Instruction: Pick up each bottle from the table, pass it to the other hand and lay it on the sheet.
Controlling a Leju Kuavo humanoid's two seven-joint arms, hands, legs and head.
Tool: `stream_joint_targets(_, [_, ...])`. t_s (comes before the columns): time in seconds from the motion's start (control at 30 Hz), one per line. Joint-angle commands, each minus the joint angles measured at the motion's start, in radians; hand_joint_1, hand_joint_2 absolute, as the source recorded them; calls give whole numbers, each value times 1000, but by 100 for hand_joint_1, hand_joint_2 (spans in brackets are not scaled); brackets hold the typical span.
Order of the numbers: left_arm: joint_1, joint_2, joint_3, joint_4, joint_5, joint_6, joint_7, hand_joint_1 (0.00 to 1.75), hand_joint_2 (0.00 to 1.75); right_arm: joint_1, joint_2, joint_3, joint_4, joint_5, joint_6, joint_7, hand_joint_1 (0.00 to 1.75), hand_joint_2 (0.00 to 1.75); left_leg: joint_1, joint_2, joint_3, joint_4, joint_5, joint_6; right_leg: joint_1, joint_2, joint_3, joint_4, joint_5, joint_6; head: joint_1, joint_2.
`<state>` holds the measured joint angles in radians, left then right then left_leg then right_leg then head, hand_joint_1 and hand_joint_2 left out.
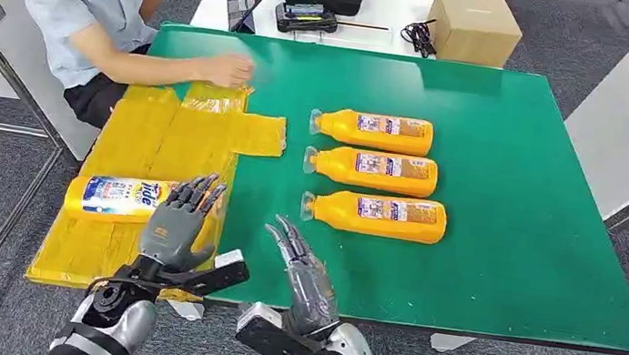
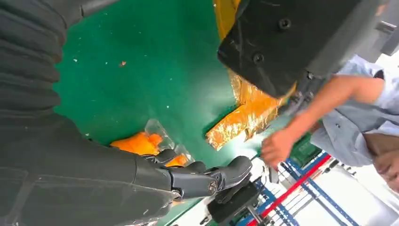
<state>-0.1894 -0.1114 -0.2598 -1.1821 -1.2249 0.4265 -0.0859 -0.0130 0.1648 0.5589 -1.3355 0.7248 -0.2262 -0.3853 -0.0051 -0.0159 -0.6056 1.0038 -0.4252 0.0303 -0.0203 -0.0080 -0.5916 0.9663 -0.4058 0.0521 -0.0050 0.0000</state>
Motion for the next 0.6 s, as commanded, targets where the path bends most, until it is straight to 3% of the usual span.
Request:
stream_joint_targets(0.03, [9,4,-55,-82,5,-6,-8,0,175,-9,-12,-23,3,10,-2,5,0,175,1,1,3,1,-2,-2,2,1,3,0,-1,-2,0,0])
stream_joint_targets(0.17, [36,-20,-59,-143,16,104,-55,0,175,0,1,-41,-17,21,-57,-9,0,175,1,1,1,0,-1,-1,1,0,1,0,0,-1,0,0])
stream_joint_targets(0.3, [146,-85,-61,-314,284,134,-191,0,175,12,-26,-116,-73,67,-140,40,0,175,1,1,2,1,-2,-1,2,0,2,0,-1,-2,0,0])
stream_joint_targets(0.33, [198,-95,-64,-393,483,106,-271,0,175,21,-53,-158,-96,89,-157,60,0,175,1,2,3,2,-3,-1,2,1,3,0,-2,-1,0,0])
stream_joint_targets(0.43, [306,-96,-41,-521,625,51,-310,0,175,51,-108,-297,-140,-14,-48,48,0,175,1,2,3,1,-3,-1,1,1,4,-1,-2,-1,0,0])
stream_joint_targets(0.5, [342,-98,-21,-552,738,11,-337,0,175,62,-98,-394,-139,-330,219,45,0,175,1,2,5,1,-5,-1,1,1,5,-1,-3,-1,0,0])
stream_joint_targets(0.53, [353,-94,-12,-557,787,-2,-356,0,175,62,-114,-427,-122,-365,251,39,0,0,0,1,3,0,-3,-1,0,0,4,-1,-2,-1,0,0])
stream_joint_targets(0.6, [372,-106,8,-596,836,-16,-377,0,175,66,-128,-432,-142,-86,61,32,0,0,0,1,5,1,-5,-1,1,0,5,-1,-3,-2,0,0])
